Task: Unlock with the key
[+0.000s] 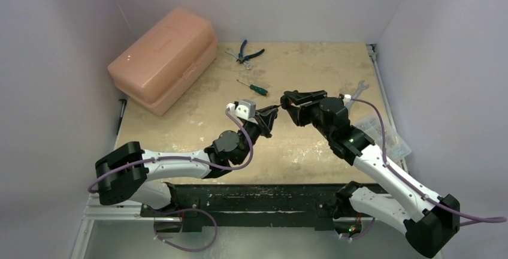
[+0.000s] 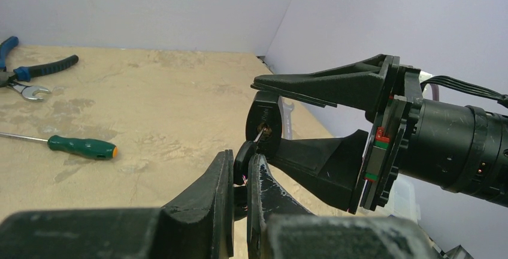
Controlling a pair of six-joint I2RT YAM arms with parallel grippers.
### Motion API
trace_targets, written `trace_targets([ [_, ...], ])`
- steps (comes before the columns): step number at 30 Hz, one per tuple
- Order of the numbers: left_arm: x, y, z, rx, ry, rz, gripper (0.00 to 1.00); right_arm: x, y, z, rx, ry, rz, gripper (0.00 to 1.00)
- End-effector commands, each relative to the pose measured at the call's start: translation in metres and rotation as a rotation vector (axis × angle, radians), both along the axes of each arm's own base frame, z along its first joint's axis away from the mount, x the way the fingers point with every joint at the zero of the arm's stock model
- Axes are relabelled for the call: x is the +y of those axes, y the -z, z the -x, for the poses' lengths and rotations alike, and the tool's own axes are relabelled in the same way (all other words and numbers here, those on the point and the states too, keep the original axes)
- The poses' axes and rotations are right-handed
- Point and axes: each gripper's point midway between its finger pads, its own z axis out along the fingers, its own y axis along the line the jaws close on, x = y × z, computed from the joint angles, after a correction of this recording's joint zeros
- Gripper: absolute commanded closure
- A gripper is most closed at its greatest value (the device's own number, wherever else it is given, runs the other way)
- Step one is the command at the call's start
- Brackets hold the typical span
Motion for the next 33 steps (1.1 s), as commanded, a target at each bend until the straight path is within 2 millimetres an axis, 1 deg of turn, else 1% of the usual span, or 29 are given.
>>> trace_targets([
  [1, -0.019, -0.027, 0.012, -0.052, 0.067, 0.053, 1.0, 0.013, -0.041, 0.001, -0.093, -0.051, -0.061, 1.0],
  [5, -0.019, -0.029, 0.011, -0.055, 0.062, 0.058, 1.0, 0.016, -0.038, 0.001, -0.083, -0.064, -0.059, 1.0],
  [12, -0.012, -0.029, 0.005, -0.053, 0.006, 0.068, 1.0, 0.016, -0.032, 0.004, -0.073, -0.072, -0.066, 1.0],
  [16, -0.011, -0.026, 0.002, -0.03, -0.013, 0.104, 1.0, 0.018, -0.029, 0.004, -0.069, -0.081, -0.071, 1.0],
  [21, -0.007, -0.028, -0.002, -0.008, -0.043, 0.165, 1.0, 0.02, -0.029, 0.003, -0.069, -0.092, -0.04, 1.0],
  [25, -0.008, -0.028, -0.002, -0.015, -0.044, 0.177, 1.0, 0.025, -0.025, 0.003, -0.062, -0.118, -0.034, 1.0],
  [29, -0.013, -0.029, 0.001, -0.063, -0.031, 0.158, 1.0, 0.03, -0.024, 0.003, -0.052, -0.138, -0.028, 1.0],
  [33, -0.012, -0.026, 0.0, -0.069, -0.045, 0.145, 1.0, 0.03, -0.025, 0.002, -0.056, -0.138, -0.03, 1.0],
])
